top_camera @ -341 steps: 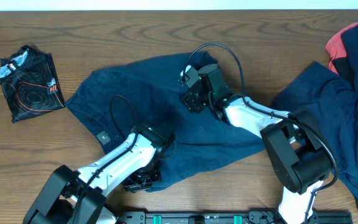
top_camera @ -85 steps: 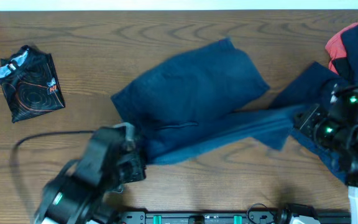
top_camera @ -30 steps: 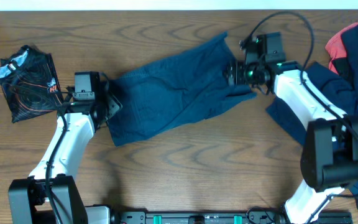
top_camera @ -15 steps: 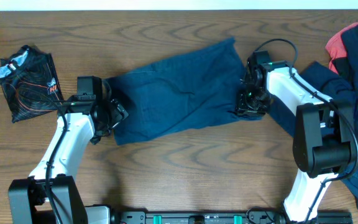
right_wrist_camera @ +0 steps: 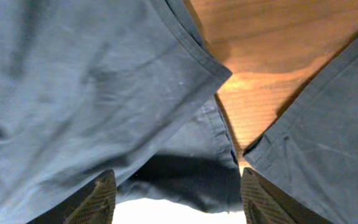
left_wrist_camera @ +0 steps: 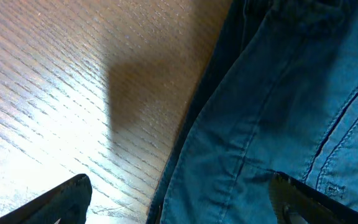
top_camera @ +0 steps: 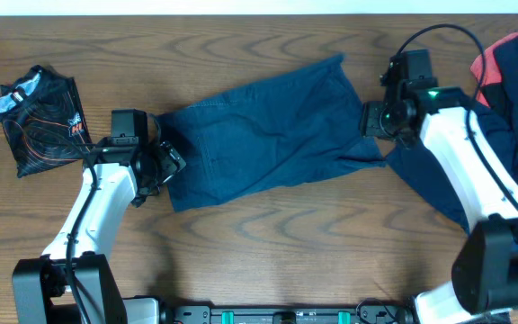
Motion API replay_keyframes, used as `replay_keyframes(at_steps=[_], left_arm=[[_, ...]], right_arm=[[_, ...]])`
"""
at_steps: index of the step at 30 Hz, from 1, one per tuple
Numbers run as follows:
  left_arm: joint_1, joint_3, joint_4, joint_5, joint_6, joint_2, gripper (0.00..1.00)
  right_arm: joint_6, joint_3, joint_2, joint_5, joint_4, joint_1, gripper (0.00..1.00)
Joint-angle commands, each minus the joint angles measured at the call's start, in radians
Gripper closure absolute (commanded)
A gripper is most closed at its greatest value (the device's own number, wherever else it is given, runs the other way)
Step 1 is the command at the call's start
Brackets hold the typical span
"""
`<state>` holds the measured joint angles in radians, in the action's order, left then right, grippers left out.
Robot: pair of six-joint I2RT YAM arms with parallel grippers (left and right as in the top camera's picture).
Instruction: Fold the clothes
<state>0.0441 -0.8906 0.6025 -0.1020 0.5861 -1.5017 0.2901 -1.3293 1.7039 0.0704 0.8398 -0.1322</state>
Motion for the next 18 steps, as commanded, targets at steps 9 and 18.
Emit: replay_keyframes(at_steps=[9, 18], left_arm=[[0.0, 0.002, 0.011, -0.003, -0.006, 0.0, 0.07], [0.0, 0.002, -0.016, -0.016, -0.006, 0.0, 0.07]], right_arm=[[0.257, 0.005, 0.166, 0.034, 0.019, 0.002, 0.38], [0.32, 0.005, 0.285, 0.035, -0.085, 0.001, 0.52]])
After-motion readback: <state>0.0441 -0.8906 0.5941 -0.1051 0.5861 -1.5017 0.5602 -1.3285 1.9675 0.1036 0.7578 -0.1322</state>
